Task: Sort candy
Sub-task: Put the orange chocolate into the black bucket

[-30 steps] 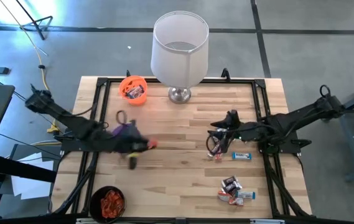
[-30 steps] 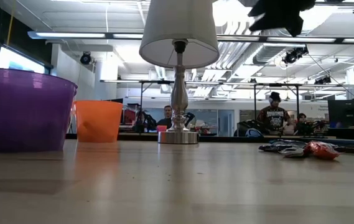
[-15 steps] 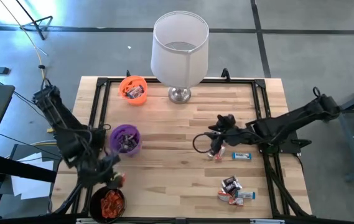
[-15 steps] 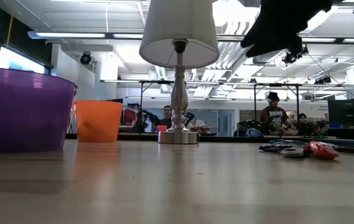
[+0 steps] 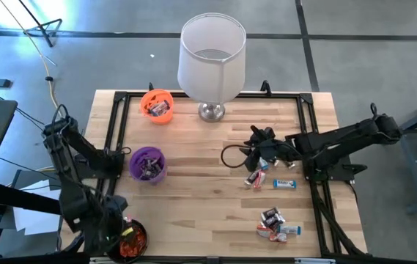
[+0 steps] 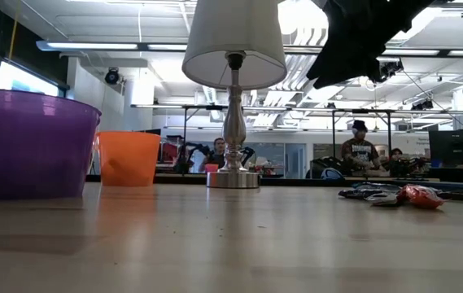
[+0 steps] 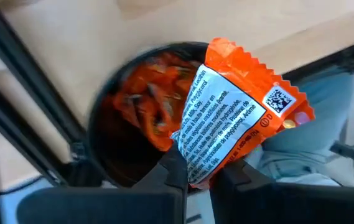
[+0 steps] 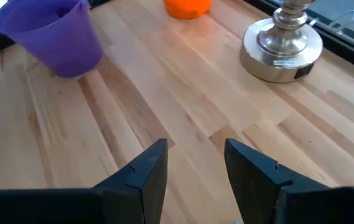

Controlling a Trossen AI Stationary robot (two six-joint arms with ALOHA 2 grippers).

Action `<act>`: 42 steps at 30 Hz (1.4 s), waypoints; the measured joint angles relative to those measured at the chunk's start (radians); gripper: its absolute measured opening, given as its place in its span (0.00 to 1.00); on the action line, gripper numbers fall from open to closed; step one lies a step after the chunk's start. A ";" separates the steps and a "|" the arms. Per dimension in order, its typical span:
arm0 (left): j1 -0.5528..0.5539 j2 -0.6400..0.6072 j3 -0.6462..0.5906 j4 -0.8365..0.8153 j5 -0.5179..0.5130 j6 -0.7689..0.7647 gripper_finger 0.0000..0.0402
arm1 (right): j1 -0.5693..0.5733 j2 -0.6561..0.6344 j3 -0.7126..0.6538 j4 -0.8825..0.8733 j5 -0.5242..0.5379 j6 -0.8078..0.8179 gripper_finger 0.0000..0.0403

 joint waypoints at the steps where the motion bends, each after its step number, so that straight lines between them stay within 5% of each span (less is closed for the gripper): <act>1: 0.007 0.011 0.016 0.002 0.003 0.008 0.05 | 0.000 0.000 0.000 0.000 -0.005 -0.004 0.38; 14: 0.012 0.045 0.030 0.037 0.030 0.039 0.16 | 0.010 0.000 0.000 -0.011 -0.015 -0.051 0.38; 22: 0.012 0.045 0.030 0.059 0.011 0.135 0.18 | 0.001 0.000 0.000 0.000 0.079 0.146 0.38; 27: 0.029 0.045 0.030 0.021 -0.248 0.364 0.18 | 0.000 0.000 0.000 -0.001 0.075 0.126 0.38; 35: 0.148 0.044 0.029 -0.022 -0.914 0.976 0.18 | 0.001 0.000 0.000 0.000 0.074 0.131 0.38; 38: 0.224 0.044 0.029 0.031 -0.975 1.135 0.18 | 0.001 0.000 0.000 0.000 0.075 0.131 0.38; 42: 0.327 0.045 0.029 0.098 -0.881 1.353 0.18 | 0.001 0.000 0.000 0.000 0.075 0.131 0.38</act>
